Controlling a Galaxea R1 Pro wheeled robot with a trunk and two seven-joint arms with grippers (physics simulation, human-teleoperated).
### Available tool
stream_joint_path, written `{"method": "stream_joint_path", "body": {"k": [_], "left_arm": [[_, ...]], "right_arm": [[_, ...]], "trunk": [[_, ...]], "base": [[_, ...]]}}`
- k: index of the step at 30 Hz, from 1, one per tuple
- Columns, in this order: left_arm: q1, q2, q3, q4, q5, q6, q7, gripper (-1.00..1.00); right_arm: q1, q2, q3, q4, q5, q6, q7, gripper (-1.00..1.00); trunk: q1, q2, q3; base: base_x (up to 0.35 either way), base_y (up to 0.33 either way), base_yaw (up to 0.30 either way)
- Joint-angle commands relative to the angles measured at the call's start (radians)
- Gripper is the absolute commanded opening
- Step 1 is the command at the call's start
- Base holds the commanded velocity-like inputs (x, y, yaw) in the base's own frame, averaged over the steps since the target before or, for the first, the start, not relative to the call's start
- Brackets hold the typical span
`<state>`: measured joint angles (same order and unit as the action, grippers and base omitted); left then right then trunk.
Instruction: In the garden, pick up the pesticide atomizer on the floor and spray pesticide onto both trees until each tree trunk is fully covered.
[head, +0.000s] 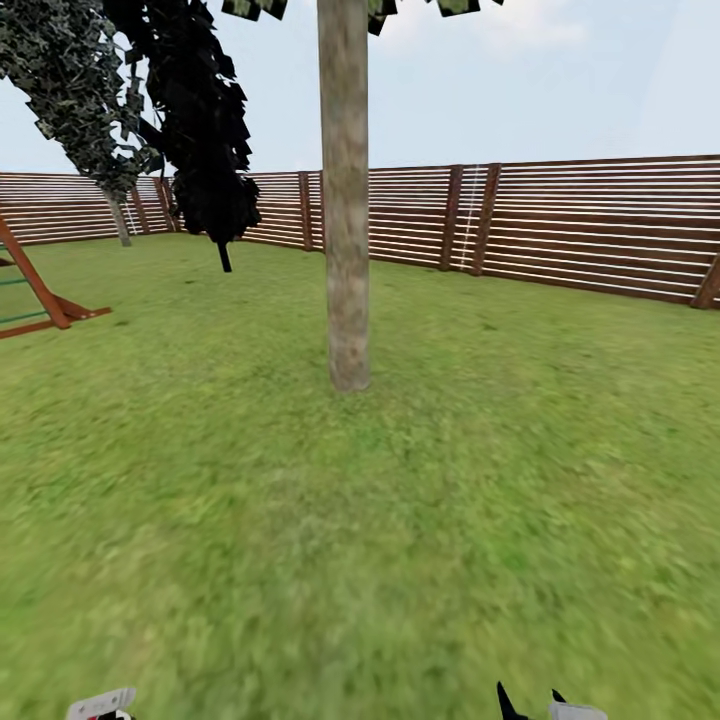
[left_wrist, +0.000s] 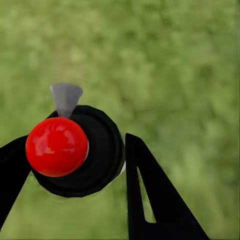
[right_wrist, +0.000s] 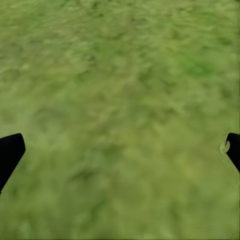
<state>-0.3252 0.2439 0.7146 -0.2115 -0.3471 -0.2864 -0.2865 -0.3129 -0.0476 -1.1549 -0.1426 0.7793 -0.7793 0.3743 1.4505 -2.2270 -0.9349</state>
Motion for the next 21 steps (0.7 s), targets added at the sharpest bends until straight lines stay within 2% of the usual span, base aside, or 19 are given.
{"method": "stream_joint_path", "body": {"k": [1,21], "left_arm": [[0.0,0.0,0.0,0.0,0.0,0.001,0.0,-1.0],[0.0,0.0,0.0,0.0,0.0,0.0,0.0,-1.0]], "right_arm": [[0.0,0.0,0.0,0.0,0.0,0.0,0.0,1.0],[0.0,0.0,0.0,0.0,0.0,0.0,0.0,1.0]], "trunk": [[0.0,0.0,0.0],[0.0,0.0,0.0]], "base": [[0.338,0.0,0.0],[0.338,0.0,0.0]]}}
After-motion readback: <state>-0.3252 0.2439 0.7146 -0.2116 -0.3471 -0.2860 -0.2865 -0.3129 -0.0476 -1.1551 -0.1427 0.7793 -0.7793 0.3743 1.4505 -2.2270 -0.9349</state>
